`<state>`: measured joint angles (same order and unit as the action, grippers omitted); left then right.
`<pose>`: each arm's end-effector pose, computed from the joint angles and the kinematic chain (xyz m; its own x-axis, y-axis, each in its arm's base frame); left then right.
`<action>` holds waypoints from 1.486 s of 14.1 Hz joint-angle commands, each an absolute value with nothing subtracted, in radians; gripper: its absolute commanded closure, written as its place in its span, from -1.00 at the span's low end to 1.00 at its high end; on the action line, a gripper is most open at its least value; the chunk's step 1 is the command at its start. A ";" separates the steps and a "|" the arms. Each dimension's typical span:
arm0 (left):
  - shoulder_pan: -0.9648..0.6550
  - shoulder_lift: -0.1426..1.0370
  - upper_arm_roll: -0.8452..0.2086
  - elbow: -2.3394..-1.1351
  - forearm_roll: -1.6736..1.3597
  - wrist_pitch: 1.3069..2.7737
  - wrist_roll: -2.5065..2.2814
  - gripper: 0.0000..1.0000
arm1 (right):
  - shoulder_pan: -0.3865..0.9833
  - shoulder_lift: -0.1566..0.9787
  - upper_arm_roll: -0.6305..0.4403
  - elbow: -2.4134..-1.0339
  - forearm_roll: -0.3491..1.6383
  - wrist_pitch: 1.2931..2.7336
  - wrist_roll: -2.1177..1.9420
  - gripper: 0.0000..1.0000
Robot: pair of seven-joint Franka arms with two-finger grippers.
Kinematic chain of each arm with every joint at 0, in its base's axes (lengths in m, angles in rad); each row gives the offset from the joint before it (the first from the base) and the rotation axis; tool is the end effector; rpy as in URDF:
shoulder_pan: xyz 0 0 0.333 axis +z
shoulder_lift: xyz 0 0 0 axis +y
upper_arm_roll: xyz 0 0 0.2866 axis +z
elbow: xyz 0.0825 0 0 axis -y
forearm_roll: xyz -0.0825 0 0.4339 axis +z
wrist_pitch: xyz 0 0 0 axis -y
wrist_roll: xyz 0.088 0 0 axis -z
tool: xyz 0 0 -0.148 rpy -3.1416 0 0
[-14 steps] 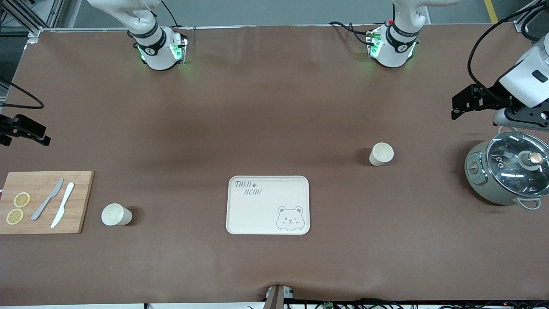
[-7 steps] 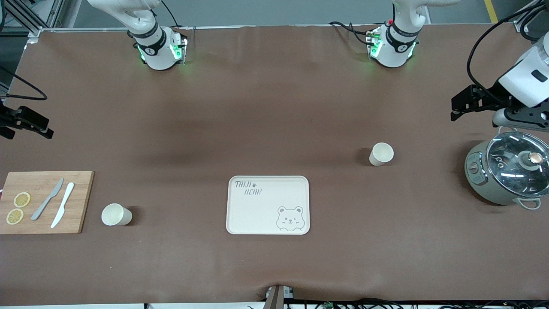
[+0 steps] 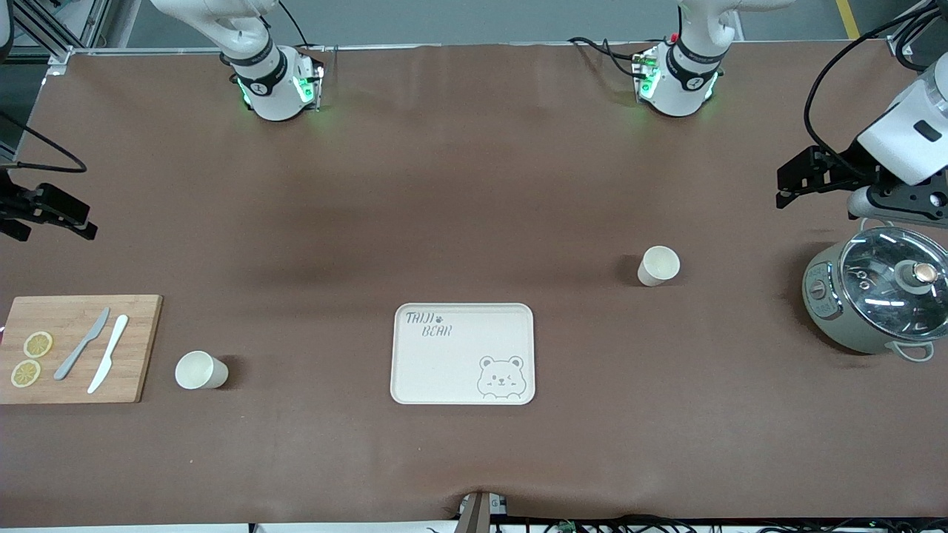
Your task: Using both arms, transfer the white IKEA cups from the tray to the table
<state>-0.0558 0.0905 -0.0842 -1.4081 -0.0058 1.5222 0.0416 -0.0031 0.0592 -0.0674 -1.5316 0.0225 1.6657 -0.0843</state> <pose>0.6203 -0.0862 0.5789 0.9833 -0.1803 0.0245 -0.1807 -0.9835 0.0124 0.6323 -0.0406 0.5471 0.9970 0.0123 0.0762 0.0132 -0.9998 -0.0121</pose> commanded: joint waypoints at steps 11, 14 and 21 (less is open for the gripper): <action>-0.051 0.067 -0.092 -1.451 0.037 1.545 0.061 -1.00 | -0.046 0.034 0.008 -1.531 0.006 1.670 -0.063 -1.00; -0.051 0.066 -0.092 -1.454 0.038 1.548 0.061 -1.00 | -0.046 0.034 0.006 -1.531 0.006 1.669 -0.063 -1.00; -0.049 0.067 -0.092 -1.451 0.034 1.566 0.061 -1.00 | -0.048 0.032 0.006 -1.540 -0.017 1.674 -0.063 -1.00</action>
<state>-0.0557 0.0905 -0.0843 -1.4298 0.0154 1.5398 0.0418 -0.0233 0.0515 -0.0183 -1.5268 0.0059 1.6728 -0.0785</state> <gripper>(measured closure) 0.000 0.000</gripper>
